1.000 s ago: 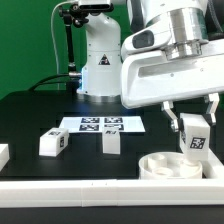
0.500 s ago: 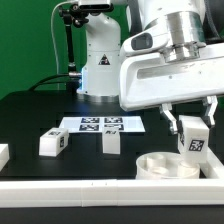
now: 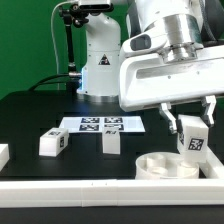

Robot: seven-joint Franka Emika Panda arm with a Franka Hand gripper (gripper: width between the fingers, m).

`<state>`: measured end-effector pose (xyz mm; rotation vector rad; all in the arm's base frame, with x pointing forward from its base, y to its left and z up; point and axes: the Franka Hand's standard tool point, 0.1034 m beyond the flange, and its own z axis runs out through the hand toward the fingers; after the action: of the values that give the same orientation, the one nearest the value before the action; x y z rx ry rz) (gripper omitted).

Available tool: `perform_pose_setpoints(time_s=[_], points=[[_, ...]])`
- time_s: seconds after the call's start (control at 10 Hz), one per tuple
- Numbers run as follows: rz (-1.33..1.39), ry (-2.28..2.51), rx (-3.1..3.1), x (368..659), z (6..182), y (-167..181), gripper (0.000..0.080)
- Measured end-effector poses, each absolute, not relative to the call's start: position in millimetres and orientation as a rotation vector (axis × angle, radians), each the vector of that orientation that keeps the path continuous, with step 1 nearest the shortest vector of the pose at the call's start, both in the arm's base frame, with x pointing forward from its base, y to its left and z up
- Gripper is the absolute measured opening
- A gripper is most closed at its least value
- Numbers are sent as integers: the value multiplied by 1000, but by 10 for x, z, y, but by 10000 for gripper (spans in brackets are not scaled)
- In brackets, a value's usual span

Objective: Assemble stool

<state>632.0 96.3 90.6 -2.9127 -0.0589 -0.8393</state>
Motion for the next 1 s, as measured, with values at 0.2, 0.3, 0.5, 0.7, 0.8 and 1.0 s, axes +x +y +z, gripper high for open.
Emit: perform_pose_setpoints(time_s=[0.2,0.3,0.5,0.7,0.8,1.0], points=[[-845,-62,-2913,6321,904,947,328],[-877,-51,-2907,6324,905,868,328],[-925,-38,-2889,6316,904,854,328],[-947,-33,-2880,6315,899,850,328],[-949,-32,-2879,6318,900,852,328],[-923,-34,-2886,6315,884,857,328]])
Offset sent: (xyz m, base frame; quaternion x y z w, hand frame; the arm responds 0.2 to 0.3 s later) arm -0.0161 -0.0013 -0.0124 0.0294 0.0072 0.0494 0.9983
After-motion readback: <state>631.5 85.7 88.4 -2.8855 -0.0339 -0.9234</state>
